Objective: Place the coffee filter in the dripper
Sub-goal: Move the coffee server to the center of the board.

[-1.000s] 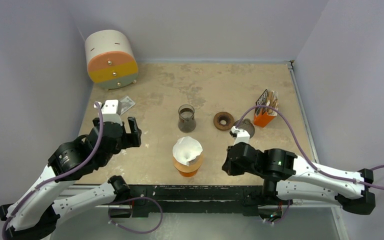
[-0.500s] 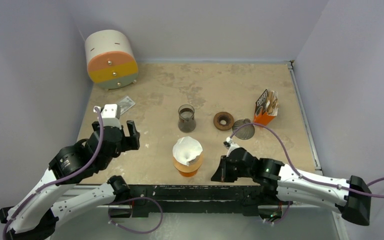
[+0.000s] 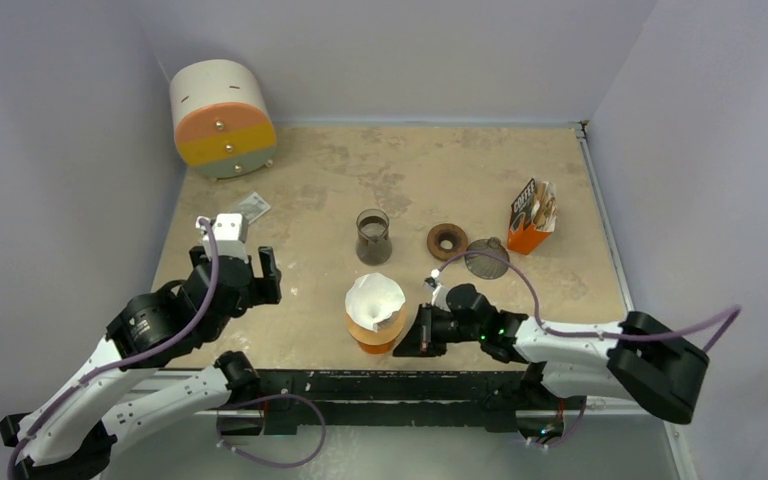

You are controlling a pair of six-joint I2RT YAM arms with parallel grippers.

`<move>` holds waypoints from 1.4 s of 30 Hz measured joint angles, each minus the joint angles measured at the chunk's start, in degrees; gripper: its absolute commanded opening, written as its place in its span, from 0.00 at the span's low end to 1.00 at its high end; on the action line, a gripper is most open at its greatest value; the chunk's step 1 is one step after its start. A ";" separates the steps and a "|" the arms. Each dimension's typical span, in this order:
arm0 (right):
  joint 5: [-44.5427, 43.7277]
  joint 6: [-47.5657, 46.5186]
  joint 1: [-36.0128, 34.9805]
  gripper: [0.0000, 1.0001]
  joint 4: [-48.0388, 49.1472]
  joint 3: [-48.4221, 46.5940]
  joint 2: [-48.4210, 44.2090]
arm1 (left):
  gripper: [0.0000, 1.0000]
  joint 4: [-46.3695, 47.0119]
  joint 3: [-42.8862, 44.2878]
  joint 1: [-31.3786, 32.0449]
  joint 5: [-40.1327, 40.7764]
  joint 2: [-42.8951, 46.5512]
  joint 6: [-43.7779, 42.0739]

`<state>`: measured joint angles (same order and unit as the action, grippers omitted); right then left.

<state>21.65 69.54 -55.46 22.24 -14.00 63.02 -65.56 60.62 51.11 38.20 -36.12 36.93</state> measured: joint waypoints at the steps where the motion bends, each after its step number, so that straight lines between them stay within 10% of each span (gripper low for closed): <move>1: 0.59 0.35 0.02 0.00 2.21 0.00 1.73 | 0.81 0.09 -0.24 0.00 0.00 0.22 -0.11; 42: 11.15 15.74 -0.26 0.00 49.20 -16.55 48.04 | 0.80 1.53 -4.28 0.00 0.02 6.84 -0.70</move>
<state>32.80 85.27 -55.72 71.44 -30.55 111.07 -64.03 56.34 51.11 38.22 -29.28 36.23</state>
